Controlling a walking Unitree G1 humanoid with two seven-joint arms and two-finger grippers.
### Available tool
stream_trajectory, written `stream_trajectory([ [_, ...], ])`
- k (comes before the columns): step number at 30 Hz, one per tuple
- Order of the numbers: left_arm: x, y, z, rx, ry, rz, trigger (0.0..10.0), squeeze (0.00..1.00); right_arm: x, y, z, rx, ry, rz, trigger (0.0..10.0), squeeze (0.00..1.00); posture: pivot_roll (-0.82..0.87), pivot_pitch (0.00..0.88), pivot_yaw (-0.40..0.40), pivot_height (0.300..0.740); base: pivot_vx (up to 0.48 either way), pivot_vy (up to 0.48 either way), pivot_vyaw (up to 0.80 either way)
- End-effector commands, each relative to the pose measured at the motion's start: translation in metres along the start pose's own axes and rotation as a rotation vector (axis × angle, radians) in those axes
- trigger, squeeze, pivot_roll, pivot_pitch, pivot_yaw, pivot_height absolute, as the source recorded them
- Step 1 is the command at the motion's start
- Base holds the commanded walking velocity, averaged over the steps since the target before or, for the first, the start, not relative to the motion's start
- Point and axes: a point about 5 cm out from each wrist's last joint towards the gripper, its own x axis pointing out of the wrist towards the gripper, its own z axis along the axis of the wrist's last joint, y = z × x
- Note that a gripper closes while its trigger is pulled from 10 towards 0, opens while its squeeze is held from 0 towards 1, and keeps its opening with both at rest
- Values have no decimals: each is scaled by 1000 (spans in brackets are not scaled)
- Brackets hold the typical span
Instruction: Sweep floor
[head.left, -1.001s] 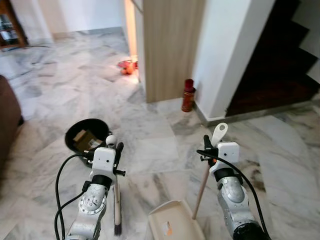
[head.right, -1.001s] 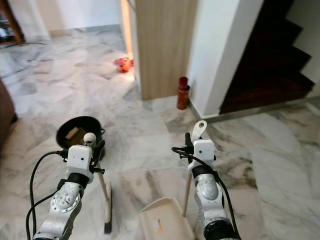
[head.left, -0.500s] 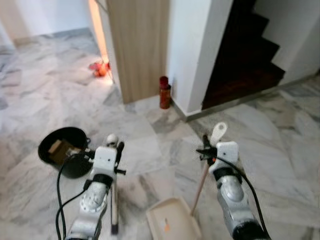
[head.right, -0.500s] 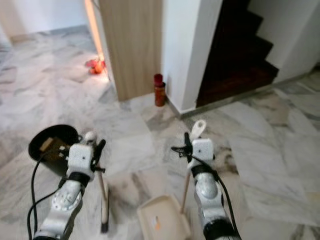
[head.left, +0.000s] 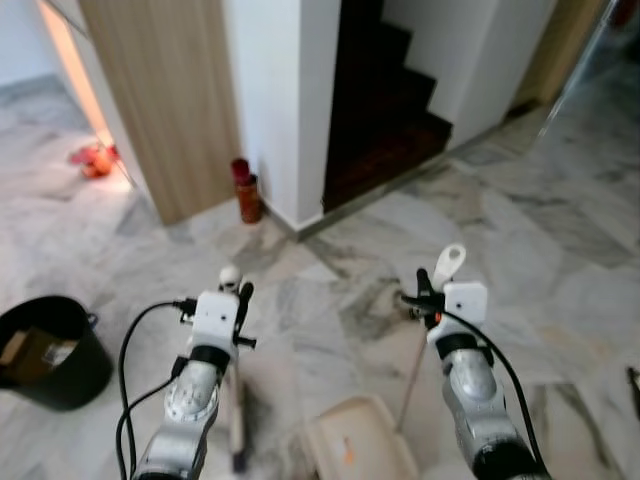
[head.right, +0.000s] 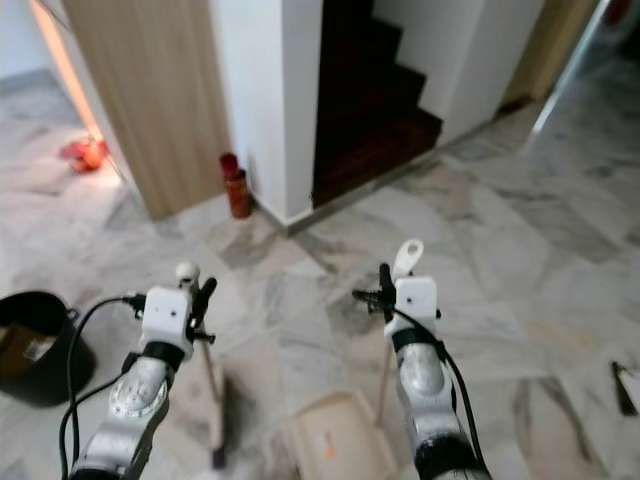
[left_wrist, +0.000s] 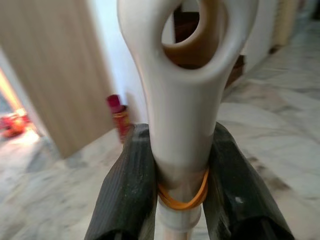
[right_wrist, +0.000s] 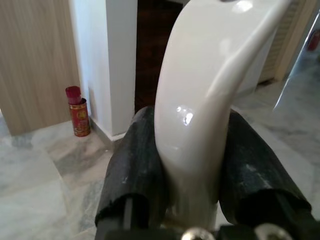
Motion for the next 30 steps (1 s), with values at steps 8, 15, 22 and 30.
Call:
stream_trajectory([
  [8,5,1,10,32,-51,-3,10000,0,3,-4,5,27,-27,-38,10000,0,100,0,9,740,0,0,-800],
  [15,5,0,10,30,-52,-2,10000,0,2,-6,4,26,-20,-48,10000,0,98,0,7,740,0,0,-800],
  [22,5,0,10,28,-52,-4,10000,0,2,-7,4,27,-20,-57,10000,0,97,0,7,740,0,0,-800],
  [30,6,0,11,29,-55,-5,10000,0,3,-7,5,25,-21,-62,10000,0,94,0,9,740,0,0,-800],
])
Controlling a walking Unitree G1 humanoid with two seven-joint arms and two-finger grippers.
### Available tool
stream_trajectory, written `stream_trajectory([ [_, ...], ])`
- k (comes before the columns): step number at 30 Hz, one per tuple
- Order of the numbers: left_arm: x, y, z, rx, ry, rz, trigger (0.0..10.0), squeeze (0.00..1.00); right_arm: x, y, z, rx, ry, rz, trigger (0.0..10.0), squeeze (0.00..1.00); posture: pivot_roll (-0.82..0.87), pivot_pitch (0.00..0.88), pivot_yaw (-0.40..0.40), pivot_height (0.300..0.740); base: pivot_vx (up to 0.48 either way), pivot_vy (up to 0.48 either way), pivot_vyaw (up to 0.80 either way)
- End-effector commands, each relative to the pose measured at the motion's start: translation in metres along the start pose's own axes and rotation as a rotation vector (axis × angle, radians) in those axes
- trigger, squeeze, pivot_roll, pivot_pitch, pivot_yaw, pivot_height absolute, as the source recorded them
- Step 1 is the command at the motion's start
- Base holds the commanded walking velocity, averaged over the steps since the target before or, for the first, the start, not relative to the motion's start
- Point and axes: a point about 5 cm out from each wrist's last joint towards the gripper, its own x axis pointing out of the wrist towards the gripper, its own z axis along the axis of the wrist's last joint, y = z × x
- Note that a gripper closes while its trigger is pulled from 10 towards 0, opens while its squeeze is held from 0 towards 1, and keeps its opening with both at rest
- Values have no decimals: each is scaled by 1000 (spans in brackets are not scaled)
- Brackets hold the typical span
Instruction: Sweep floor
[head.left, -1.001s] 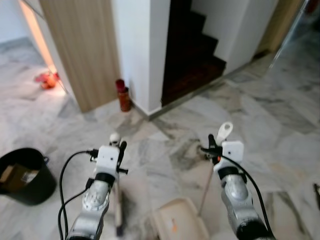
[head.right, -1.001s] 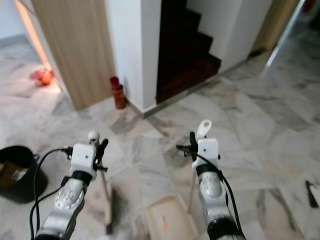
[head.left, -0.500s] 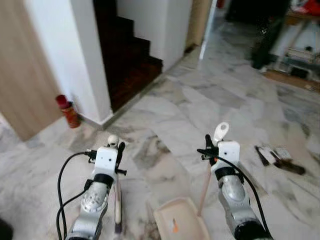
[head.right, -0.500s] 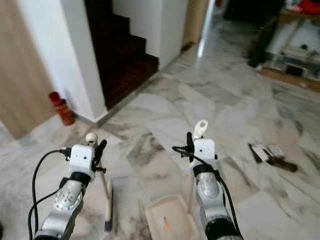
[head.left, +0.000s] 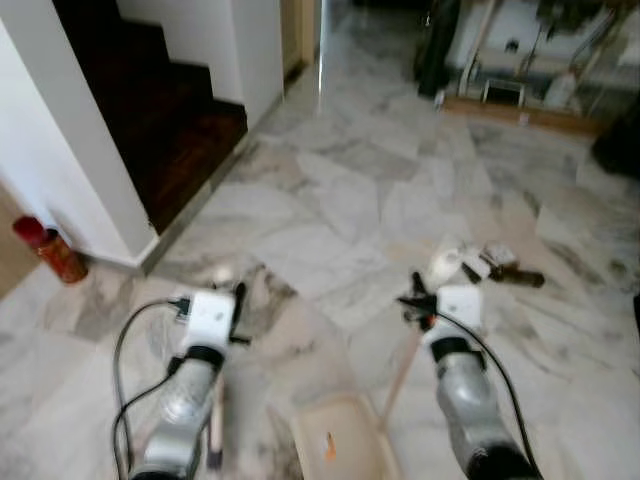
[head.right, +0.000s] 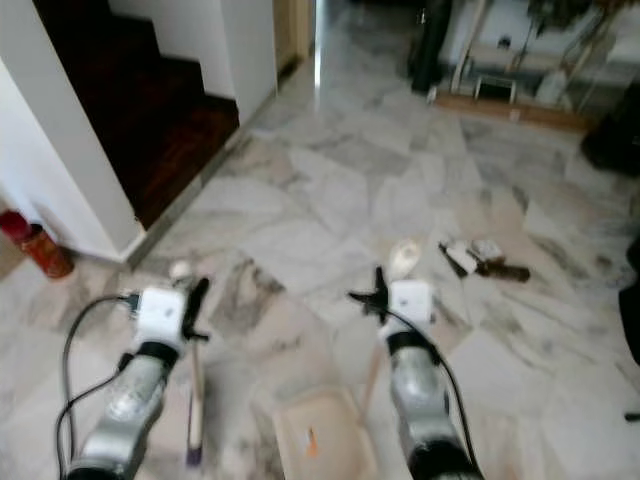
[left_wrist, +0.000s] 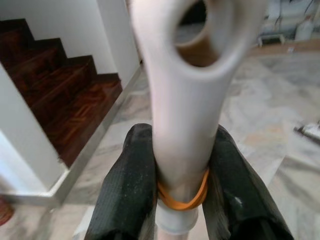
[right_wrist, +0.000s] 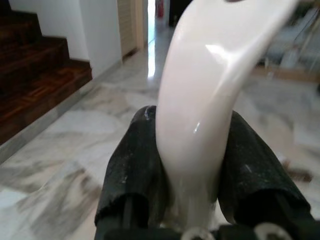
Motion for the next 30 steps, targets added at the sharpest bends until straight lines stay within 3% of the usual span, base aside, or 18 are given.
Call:
stream_trajectory([
  [1,1,4,5,12,-33,8,10000,0,5,4,10,1,-46,11,10000,0,94,0,9,740,0,0,-800],
  [18,14,6,10,12,-44,-4,10000,0,14,3,18,-6,-64,-15,10000,0,71,0,30,740,0,0,-800],
  [24,27,11,17,-17,-64,17,10000,0,21,-4,22,-7,-57,-59,10000,0,64,0,34,740,0,0,0],
  [30,29,23,20,-124,-69,84,10000,0,23,-14,24,34,-61,-111,10000,0,56,0,36,740,0,0,0],
])
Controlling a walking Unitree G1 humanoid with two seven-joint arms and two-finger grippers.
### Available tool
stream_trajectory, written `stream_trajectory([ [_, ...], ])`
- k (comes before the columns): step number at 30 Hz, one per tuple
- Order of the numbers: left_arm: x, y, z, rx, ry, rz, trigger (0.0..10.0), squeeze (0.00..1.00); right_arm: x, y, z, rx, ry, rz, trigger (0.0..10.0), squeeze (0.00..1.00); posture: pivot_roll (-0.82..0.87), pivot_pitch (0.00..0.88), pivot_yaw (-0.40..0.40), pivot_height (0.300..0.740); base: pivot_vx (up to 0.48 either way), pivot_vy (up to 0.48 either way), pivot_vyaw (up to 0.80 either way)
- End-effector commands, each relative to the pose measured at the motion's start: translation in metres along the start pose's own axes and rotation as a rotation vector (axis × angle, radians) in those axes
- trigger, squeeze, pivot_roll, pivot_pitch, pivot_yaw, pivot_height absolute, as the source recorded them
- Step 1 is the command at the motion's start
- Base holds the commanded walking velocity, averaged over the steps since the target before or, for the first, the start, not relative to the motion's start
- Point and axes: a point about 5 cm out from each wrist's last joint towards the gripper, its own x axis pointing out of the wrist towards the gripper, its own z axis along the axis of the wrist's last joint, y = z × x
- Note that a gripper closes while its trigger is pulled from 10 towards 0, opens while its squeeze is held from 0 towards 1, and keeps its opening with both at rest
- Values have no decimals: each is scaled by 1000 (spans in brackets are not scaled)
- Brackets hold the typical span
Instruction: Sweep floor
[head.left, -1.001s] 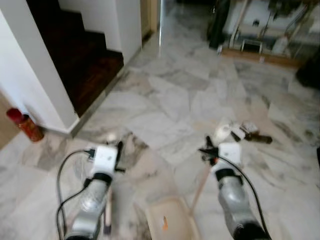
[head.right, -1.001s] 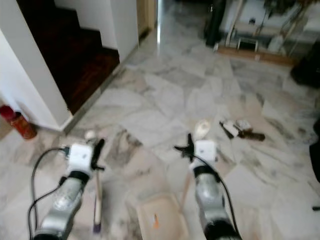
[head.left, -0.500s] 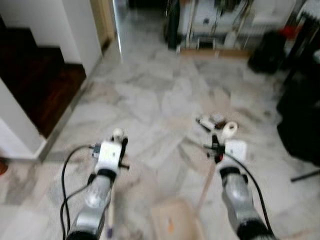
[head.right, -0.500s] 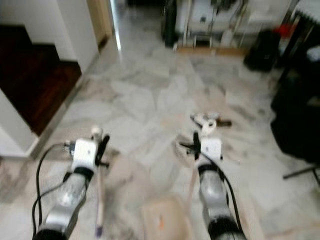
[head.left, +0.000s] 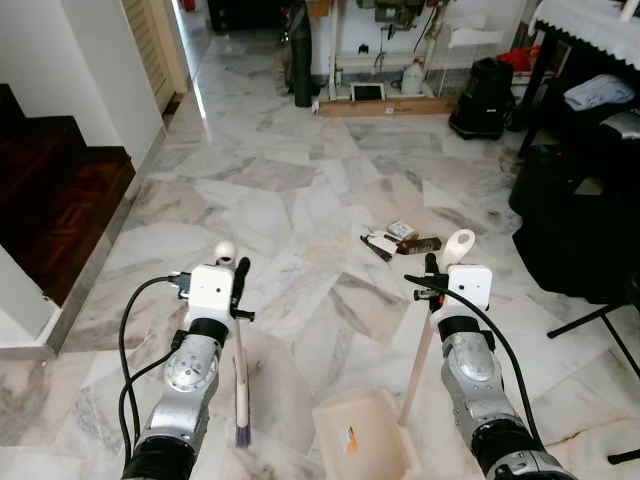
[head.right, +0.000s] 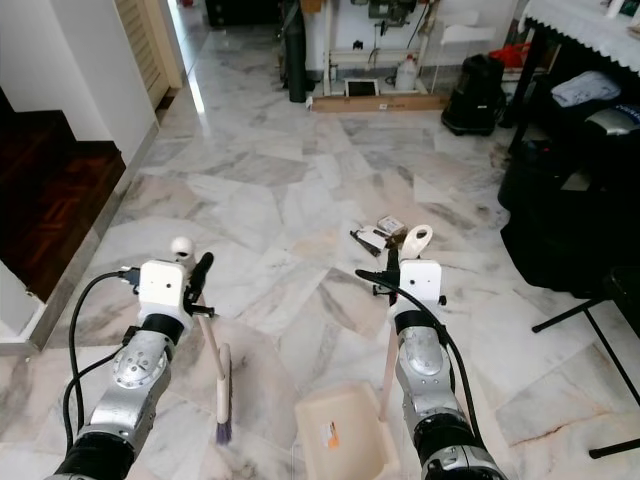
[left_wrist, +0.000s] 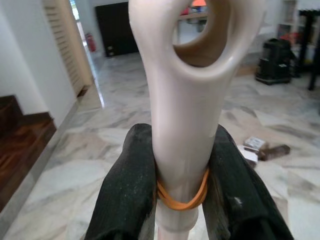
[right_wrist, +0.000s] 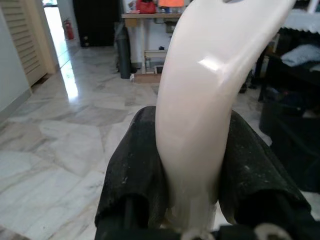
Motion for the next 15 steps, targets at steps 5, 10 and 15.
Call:
stream_trajectory([
  [5,4,3,2,-30,-14,6,10000,0,9,-5,17,16,-74,-13,10000,0,29,0,37,740,0,0,0],
  [10,10,0,6,-55,-28,2,10000,0,12,-11,24,14,-104,-27,10000,0,21,0,35,740,0,0,0],
  [15,11,3,7,-58,-34,5,10000,0,12,-16,25,8,-108,-30,10000,0,22,0,32,740,0,0,0],
])
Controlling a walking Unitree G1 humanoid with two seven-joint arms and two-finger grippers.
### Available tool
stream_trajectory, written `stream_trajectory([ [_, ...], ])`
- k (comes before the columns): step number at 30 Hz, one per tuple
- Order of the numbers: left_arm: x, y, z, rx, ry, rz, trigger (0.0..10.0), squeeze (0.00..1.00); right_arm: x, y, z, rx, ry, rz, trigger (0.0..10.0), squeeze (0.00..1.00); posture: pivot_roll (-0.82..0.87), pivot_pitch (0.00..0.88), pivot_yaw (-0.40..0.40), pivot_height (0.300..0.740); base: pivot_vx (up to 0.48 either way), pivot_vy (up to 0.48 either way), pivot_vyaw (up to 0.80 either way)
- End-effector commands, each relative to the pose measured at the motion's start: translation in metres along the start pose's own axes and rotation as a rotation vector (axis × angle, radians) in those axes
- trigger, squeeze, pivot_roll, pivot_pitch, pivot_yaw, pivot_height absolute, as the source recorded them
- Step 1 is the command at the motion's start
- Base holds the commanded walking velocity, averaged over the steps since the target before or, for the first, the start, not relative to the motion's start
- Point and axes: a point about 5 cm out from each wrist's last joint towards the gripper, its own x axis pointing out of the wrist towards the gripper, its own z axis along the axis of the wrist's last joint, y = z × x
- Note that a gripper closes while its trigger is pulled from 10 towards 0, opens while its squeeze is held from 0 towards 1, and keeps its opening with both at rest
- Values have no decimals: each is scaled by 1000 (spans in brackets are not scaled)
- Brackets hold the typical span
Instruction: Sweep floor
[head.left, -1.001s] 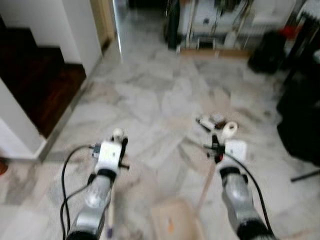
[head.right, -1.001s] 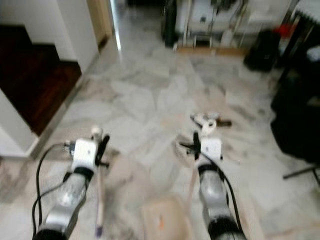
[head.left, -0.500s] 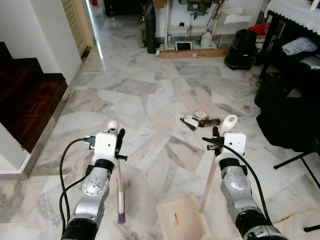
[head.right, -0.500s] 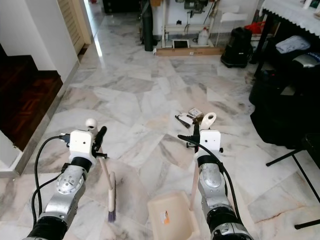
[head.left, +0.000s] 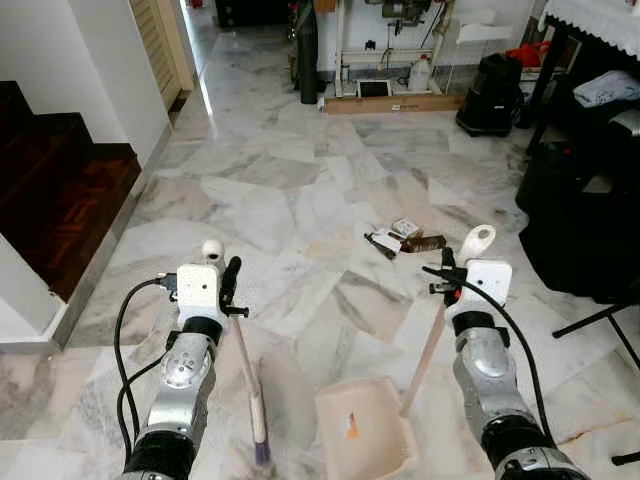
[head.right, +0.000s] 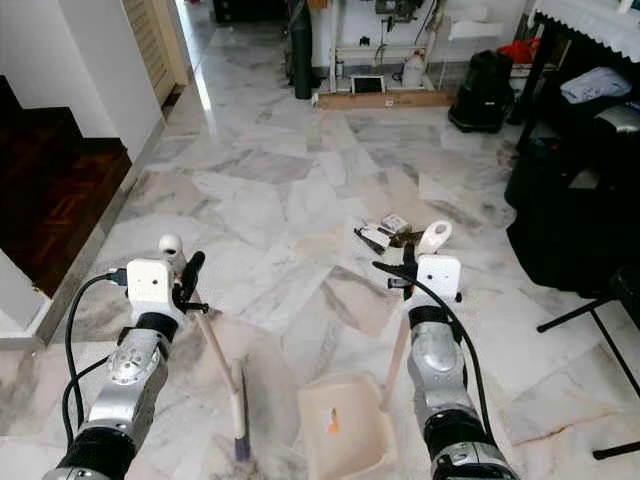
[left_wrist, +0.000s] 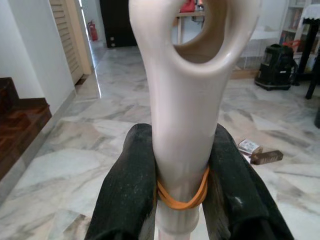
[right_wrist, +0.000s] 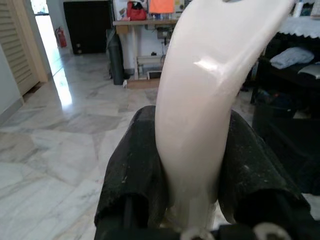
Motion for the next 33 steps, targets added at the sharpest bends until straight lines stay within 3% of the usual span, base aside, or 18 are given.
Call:
stream_trajectory([
  [1,6,4,9,3,-48,9,10000,0,8,-1,16,13,-72,-6,10000,0,21,0,26,740,0,0,0],
  [15,13,7,17,-3,-88,35,10000,0,15,-21,24,-8,-90,-25,10000,0,40,0,-17,740,0,0,0],
  [33,-2,3,13,11,-72,9,10000,0,9,-32,20,-1,-81,-47,10000,0,88,0,6,740,0,0,0],
])
